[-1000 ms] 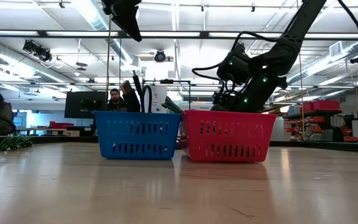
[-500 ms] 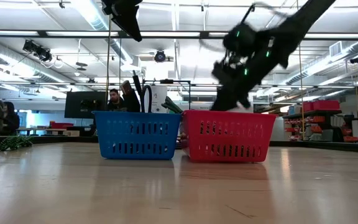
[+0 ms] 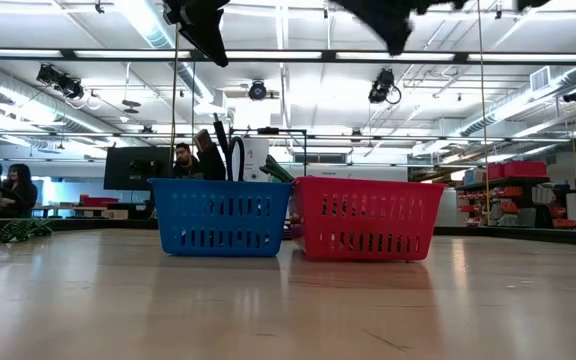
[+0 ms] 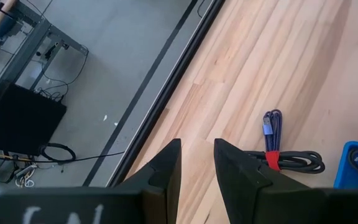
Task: Pick & Place USB Port
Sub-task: Put the black and blue USB cable into the red basket
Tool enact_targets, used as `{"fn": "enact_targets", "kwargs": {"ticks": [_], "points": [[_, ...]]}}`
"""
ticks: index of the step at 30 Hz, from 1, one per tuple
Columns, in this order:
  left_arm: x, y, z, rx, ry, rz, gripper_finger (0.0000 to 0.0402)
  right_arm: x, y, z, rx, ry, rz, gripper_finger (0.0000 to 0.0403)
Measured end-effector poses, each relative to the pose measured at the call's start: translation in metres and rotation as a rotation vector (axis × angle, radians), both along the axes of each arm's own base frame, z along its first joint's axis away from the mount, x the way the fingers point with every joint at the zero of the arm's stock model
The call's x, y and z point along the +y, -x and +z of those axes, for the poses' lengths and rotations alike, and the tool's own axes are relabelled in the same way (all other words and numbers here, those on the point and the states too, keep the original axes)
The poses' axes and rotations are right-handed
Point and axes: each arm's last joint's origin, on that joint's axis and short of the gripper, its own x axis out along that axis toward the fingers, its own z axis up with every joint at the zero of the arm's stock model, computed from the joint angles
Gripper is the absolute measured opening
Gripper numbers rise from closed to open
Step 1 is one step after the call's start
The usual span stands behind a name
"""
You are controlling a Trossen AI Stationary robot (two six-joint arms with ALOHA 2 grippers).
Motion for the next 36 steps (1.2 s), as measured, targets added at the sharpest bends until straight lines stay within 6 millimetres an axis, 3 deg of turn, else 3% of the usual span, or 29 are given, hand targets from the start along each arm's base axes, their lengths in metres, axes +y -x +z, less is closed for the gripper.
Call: {"fn": "enact_targets", "kwargs": {"ticks": [5, 11, 22, 36], "points": [[0.000, 0.000, 0.000, 0.004, -0.001, -0.001, 0.0101, 0.049, 0.011, -0.015, -0.125, 0.020, -0.095, 0.0004], [0.000, 0.000, 0.000, 0.002, 0.000, 0.000, 0.0101, 0.077, 0.020, -0.056, -0.235, -0.058, -0.253, 0.0004], [0.000, 0.000, 0.000, -0.012, 0.005, 0.005, 0.0101, 0.092, -0.004, -0.118, -0.239, -0.207, -0.413, 0.0004], [0.000, -0.001, 0.000, -0.011, 0.002, 0.003, 0.0101, 0.097, -0.012, -0.146, -0.158, -0.244, -0.482, 0.0004]]}}
